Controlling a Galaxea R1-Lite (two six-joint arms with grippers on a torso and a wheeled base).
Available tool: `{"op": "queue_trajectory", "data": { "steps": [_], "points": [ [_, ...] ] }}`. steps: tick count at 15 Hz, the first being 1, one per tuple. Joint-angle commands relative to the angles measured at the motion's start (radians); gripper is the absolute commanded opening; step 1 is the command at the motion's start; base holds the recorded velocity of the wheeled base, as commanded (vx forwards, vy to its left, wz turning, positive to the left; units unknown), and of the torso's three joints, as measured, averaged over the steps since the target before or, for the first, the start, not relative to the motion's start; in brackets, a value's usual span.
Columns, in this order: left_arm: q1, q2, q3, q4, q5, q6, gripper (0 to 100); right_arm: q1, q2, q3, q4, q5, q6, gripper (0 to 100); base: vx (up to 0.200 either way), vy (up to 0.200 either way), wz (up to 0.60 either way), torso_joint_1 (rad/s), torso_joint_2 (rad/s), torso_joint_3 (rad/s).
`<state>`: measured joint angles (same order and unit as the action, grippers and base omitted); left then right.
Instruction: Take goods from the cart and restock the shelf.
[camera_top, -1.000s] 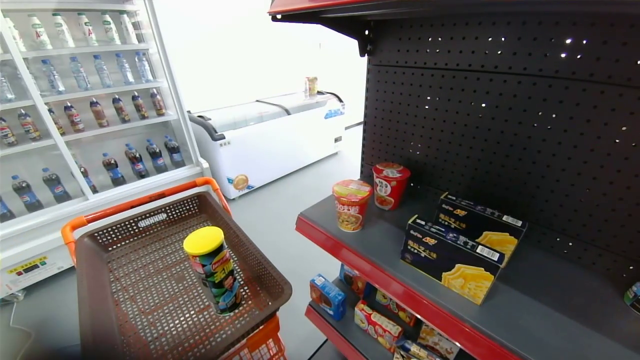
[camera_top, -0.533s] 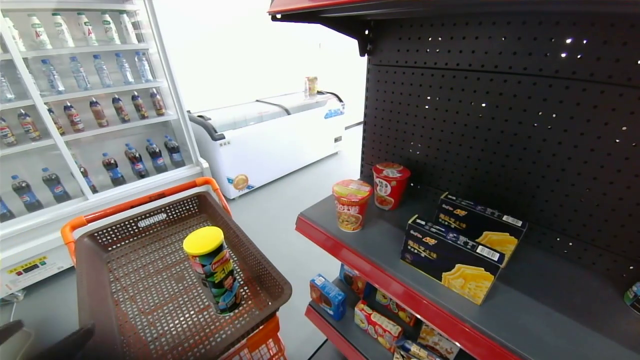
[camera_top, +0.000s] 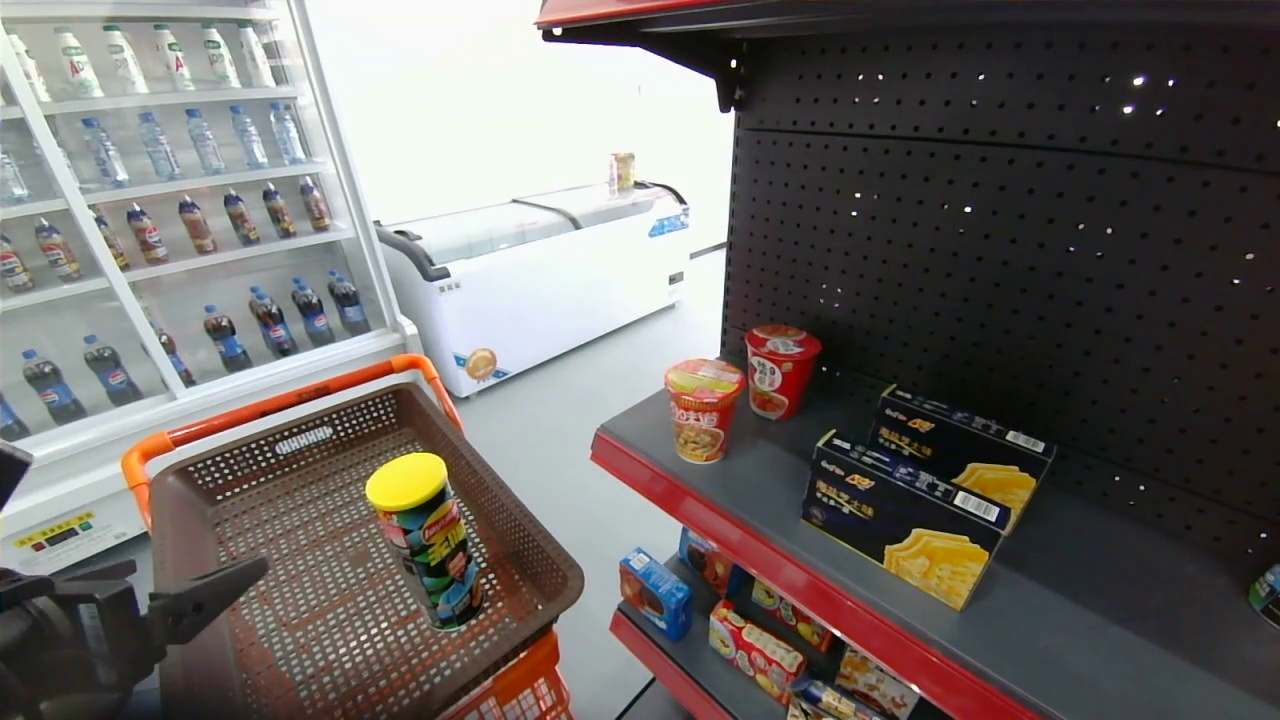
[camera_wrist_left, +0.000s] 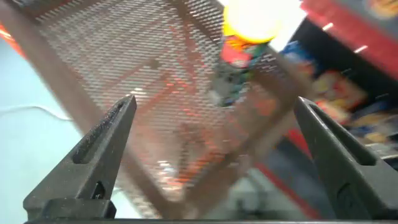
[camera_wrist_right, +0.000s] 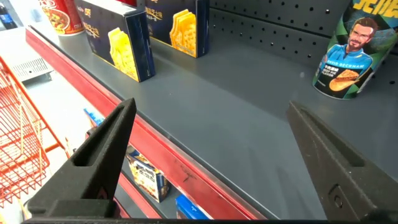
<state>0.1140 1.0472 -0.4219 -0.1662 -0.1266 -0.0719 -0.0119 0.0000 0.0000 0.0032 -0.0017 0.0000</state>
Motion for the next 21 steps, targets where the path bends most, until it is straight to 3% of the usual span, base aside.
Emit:
{"op": "queue_trajectory", "data": {
  "steps": [1, 2, 6, 10, 12, 14, 20, 21],
  "points": [
    [0.113, 0.112, 0.014, -0.013, -0.018, 0.167, 100, 0.000, 0.000, 0.000, 0.000, 0.000, 0.000, 100, 0.000, 0.000, 0.00, 0.000, 0.00, 0.000],
    [0.128, 0.125, 0.014, -0.013, -0.070, 0.213, 100, 0.000, 0.000, 0.000, 0.000, 0.000, 0.000, 100, 0.000, 0.000, 0.00, 0.000, 0.00, 0.000],
    [0.131, 0.154, 0.038, -0.013, -0.179, 0.207, 100, 0.000, 0.000, 0.000, 0.000, 0.000, 0.000, 100, 0.000, 0.000, 0.00, 0.000, 0.00, 0.000],
    [0.134, 0.151, 0.094, -0.015, -0.202, 0.233, 100, 0.000, 0.000, 0.000, 0.000, 0.000, 0.000, 100, 0.000, 0.000, 0.00, 0.000, 0.00, 0.000],
    [0.133, 0.139, 0.106, -0.013, -0.243, 0.244, 100, 0.000, 0.000, 0.000, 0.000, 0.000, 0.000, 100, 0.000, 0.000, 0.00, 0.000, 0.00, 0.000],
    [0.134, 0.106, 0.094, -0.004, -0.304, 0.239, 100, 0.000, 0.000, 0.000, 0.000, 0.000, 0.000, 100, 0.000, 0.000, 0.00, 0.000, 0.00, 0.000],
    [0.138, 0.160, 0.077, -0.038, -0.292, 0.218, 100, 0.001, 0.000, 0.000, 0.000, 0.000, 0.000, 100, 0.000, 0.000, 0.00, 0.000, 0.00, 0.000],
    [0.170, 0.162, 0.080, -0.069, -0.292, 0.185, 100, 0.000, 0.000, 0.000, 0.000, 0.000, 0.000, 100, 0.000, 0.000, 0.00, 0.000, 0.00, 0.000]
  ]
}}
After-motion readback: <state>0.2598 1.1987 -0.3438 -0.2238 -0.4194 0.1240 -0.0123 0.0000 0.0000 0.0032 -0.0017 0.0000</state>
